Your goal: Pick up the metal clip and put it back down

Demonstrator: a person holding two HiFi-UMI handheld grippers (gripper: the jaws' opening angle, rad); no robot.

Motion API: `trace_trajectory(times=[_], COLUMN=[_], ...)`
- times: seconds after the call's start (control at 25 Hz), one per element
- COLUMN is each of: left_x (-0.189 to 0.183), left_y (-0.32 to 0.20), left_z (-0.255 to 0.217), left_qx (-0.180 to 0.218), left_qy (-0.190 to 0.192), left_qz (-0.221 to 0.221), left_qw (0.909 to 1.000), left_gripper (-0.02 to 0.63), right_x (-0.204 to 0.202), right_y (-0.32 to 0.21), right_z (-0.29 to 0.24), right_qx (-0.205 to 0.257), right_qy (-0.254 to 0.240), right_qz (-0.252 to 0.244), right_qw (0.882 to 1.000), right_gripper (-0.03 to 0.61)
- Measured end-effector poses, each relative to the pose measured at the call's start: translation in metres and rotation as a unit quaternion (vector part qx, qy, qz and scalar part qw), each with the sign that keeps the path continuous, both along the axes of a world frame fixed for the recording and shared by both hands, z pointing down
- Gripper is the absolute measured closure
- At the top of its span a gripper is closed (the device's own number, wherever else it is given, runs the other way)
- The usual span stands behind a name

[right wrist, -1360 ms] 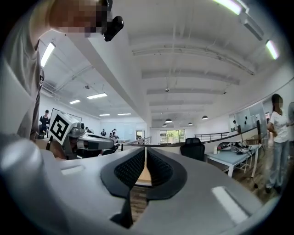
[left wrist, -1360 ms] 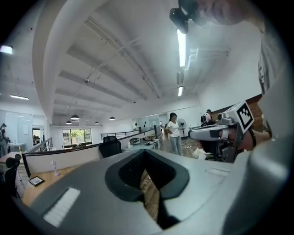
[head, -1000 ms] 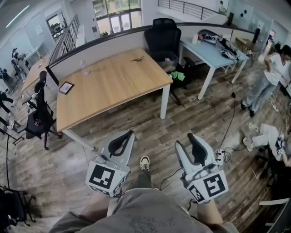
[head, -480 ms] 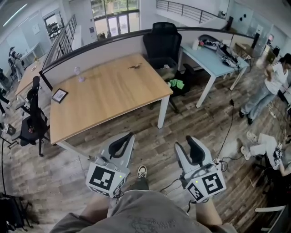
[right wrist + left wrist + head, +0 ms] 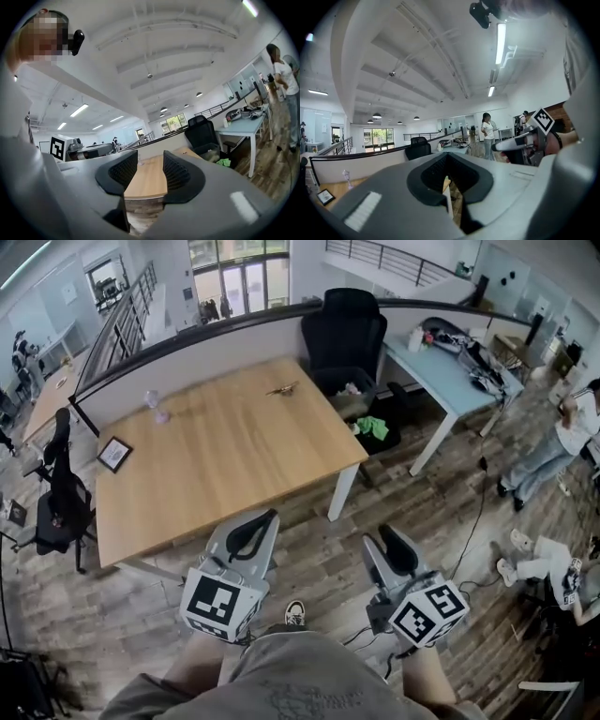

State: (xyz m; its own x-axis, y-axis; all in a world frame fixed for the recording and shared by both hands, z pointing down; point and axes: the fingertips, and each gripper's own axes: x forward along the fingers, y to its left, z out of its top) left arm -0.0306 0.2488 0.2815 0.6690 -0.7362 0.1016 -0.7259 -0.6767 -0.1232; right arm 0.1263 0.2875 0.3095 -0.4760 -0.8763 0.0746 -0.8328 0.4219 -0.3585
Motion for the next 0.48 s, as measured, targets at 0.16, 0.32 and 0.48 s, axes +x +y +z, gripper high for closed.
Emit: trace_trajectory(times=[0.16, 0.32, 0.48], left_x=[-0.012, -0.023, -0.033], left_y=[-0.049, -0.087, -0.111], left_z=[0.004, 0.006, 0.010], left_qx=[-0.003, 0.000, -0.006], left_qy=[-0.004, -0.010, -0.007], left_qz=[-0.001, -0.003, -0.011], left_qw=[1.0000, 0.9999, 0.9999], left_gripper=[0.612, 0.612, 0.612], right_x=[-0.007, -0.015, -0.020], right_y=[-0.054, -0.095, -0.126], right_z=[0.008, 0.016, 0.027], right_qx=[-0.020, -0.046, -0.076], right_qy=[-0.034, -0.108, -0.166], right_qz=[-0.002, -0.007, -0.005], right_qw=[0.999, 0.993, 0.983], right_gripper=[0.425, 0.425, 0.425])
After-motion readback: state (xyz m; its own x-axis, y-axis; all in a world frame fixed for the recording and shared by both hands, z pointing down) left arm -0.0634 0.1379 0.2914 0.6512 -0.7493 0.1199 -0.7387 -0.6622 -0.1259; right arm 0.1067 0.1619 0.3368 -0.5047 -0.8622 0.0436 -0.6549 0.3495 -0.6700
